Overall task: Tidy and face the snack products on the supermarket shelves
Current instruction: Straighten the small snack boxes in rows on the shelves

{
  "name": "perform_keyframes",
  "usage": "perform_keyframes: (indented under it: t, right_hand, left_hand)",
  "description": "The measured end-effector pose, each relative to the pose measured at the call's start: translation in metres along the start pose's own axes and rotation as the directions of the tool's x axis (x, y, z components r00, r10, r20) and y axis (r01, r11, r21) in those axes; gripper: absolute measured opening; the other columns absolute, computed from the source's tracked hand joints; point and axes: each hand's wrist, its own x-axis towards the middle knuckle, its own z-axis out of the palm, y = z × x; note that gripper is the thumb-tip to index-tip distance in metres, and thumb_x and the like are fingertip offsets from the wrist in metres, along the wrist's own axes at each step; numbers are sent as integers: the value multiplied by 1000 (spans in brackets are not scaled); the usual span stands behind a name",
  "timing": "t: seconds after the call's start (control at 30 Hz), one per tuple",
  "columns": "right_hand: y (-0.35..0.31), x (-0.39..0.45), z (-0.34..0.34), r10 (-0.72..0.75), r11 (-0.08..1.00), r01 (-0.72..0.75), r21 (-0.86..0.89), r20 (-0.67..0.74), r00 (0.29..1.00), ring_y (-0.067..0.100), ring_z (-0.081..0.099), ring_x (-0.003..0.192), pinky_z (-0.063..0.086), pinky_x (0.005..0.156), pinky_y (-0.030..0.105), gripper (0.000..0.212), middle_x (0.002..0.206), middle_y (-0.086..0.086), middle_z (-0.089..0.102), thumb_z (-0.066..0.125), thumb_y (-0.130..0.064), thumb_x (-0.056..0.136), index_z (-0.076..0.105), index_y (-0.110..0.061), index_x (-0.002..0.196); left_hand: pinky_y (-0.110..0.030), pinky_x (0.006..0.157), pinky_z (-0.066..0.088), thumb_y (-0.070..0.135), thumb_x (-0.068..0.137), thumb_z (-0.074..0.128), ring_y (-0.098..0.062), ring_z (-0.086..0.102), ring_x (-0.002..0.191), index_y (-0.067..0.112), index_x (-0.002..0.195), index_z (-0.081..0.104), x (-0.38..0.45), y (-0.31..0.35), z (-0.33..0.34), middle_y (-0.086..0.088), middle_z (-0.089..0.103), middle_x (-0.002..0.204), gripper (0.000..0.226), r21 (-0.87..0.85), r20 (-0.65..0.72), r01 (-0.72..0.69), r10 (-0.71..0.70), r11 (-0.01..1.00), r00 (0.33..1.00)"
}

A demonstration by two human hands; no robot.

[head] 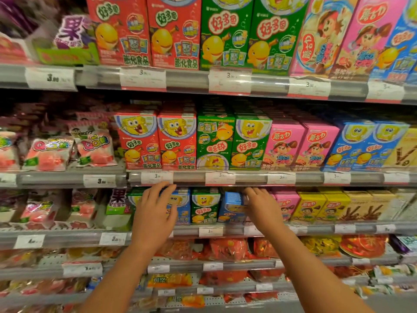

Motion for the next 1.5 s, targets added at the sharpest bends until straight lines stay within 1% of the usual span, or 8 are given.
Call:
perform_keyframes:
  t: [0.1,0.2,0.5,0.77,0.93,1.07,1.33,1.5]
  right_hand:
    - [-2,-18,-6,56,991,-50,125,-44,997,24,60,106,43,70,34,48,118,-2,66,77,-26,84,57,-25,127]
    - [-1,-36,-13,90,972,-65,226,-101,991,23,61,110,49,74,35,53,121,-1,66,80,-20,81,60,-24,130]
    - [-7,-73,-29,83,927,-52,372,-69,994,17,65,100,56,74,37,52,115,-7,68,84,-15,80,62,-25,125]
    - [-24,-83,-23,61,910,-41,414,-35,998,17,63,103,54,82,38,52,116,-8,68,84,-17,79,63,-25,126]
    - [-46,-71,-20,-20,919,33,393,-37,999,18,64,104,53,80,34,52,118,-7,68,85,-23,80,63,-26,127]
    - [-68,-56,-20,-96,924,102,367,-33,995,19,65,104,49,77,30,53,118,-6,69,86,-26,79,63,-26,127]
    - [-123,-44,-3,-231,885,227,407,-40,972,19,64,105,53,80,35,51,120,-6,67,83,-33,82,62,-27,128]
    - [-178,-30,3,-366,859,407,310,-183,912,18,68,97,54,66,32,49,121,-6,67,82,-39,82,63,-24,124]
  left_hand:
    - [-50,101,49,20,89,56,-29,53,121,10,130,63,-15,-25,0,-7,58,133,42,-2,11,27,-27,1000,1000]
    - [-53,103,47,10,86,68,-36,51,125,7,134,60,-20,-47,2,-14,55,138,49,87,82,92,-99,992,992]
    - [-50,109,37,27,86,69,-35,37,136,13,145,49,6,-78,-2,-12,47,145,64,340,258,89,-184,936,948]
    - [-52,110,36,24,78,80,-29,55,123,21,119,64,1,-95,-5,-3,65,126,44,289,165,34,-85,957,983]
    - [-46,114,30,21,83,75,-25,49,129,27,138,55,5,-93,-16,2,59,135,59,262,192,35,-87,964,977]
    - [-46,106,38,16,82,79,-29,53,123,21,135,61,1,-90,-44,-2,61,130,56,209,182,-7,-32,978,983]
    - [-48,89,55,8,72,87,-33,59,114,12,122,69,-79,-97,-96,-9,66,121,53,32,-126,252,-246,967,961]
    - [-44,88,53,7,73,86,-30,58,111,13,124,67,-104,-107,-110,-7,65,121,56,24,-147,288,-282,957,948]
